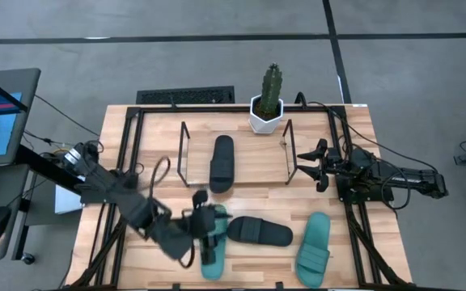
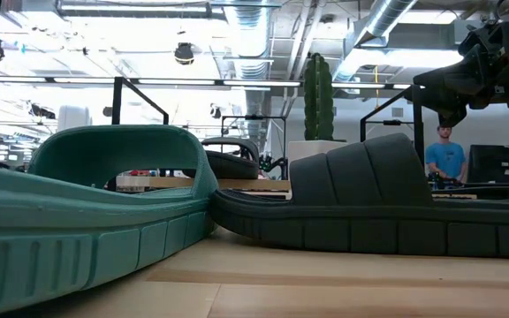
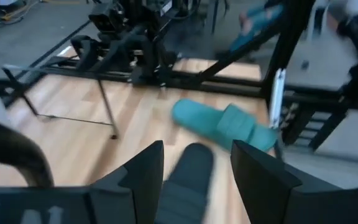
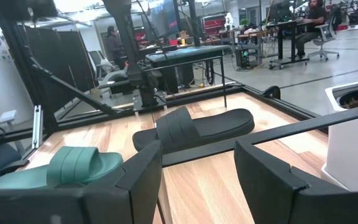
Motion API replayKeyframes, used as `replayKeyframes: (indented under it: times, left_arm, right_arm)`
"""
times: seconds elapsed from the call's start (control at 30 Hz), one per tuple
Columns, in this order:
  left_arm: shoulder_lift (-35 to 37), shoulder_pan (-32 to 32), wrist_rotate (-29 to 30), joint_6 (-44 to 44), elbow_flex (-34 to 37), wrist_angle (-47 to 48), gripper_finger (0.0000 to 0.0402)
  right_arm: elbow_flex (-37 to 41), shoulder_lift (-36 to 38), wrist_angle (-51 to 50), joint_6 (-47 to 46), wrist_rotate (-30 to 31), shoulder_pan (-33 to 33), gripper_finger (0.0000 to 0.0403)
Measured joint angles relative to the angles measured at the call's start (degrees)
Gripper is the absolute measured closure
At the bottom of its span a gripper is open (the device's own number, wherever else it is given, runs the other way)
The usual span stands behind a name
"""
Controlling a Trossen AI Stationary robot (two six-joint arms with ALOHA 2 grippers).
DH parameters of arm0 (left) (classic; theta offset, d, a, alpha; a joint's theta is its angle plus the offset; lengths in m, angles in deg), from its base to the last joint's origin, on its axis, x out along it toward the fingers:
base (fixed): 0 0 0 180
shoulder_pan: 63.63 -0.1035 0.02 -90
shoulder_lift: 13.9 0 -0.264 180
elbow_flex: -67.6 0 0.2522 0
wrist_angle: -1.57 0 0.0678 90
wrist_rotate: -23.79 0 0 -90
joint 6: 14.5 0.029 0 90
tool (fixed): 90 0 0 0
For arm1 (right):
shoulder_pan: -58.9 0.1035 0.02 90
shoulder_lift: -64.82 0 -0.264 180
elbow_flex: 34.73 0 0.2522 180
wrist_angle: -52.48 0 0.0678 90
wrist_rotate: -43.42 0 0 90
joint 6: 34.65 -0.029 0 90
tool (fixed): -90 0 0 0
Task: Pick and place slides into the shelf
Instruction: Put the black slipper on the shelf
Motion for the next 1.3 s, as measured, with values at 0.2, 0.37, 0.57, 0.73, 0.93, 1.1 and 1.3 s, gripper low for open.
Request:
replayKeyframes:
  times: [0.2, 0.37, 0.57, 0.73, 0.93, 1.1, 1.3]
  left_arm:
    - [0.0, 4.9, 5.6, -4.1, 9.6, -16.2, 0.0226]
    - [0.0, 8.1, 10.7, -7.5, 12.8, -17.4, 0.0226]
    - [0.2, 9.2, 7.8, -8.7, 12.9, -16.2, 0.0226]
    - [2.8, 9.7, 5.6, -12.2, 12.9, -8.7, 0.0226]
    - [3.1, 11.0, 13.8, -13.8, 12.9, -4.7, 0.0226]
    - [3.6, 9.5, 15.6, -13.2, 12.9, -0.7, 0.0226]
    - [5.0, 4.8, 14.1, -17.3, 13.8, 6.5, 0.0226]
  right_arm:
    - [0.0, 0.0, 0.0, 0.0, 0.0, 0.0, 0.0209]
    - [0.0, 0.0, 0.0, 0.0, 0.0, 0.0, 0.0211]
    - [0.0, 0.0, 0.0, 0.0, 0.0, 0.0, 0.0209]
    - [0.0, 0.0, 0.0, 0.0, 0.0, 0.0, 0.0210]
    - [0.0, 0.0, 0.0, 0.0, 0.0, 0.0, 0.0210]
    - [0.0, 0.0, 0.0, 0.0, 0.0, 0.0, 0.0209]
    - [0.0, 0.0, 0.0, 0.0, 0.0, 0.0, 0.0211]
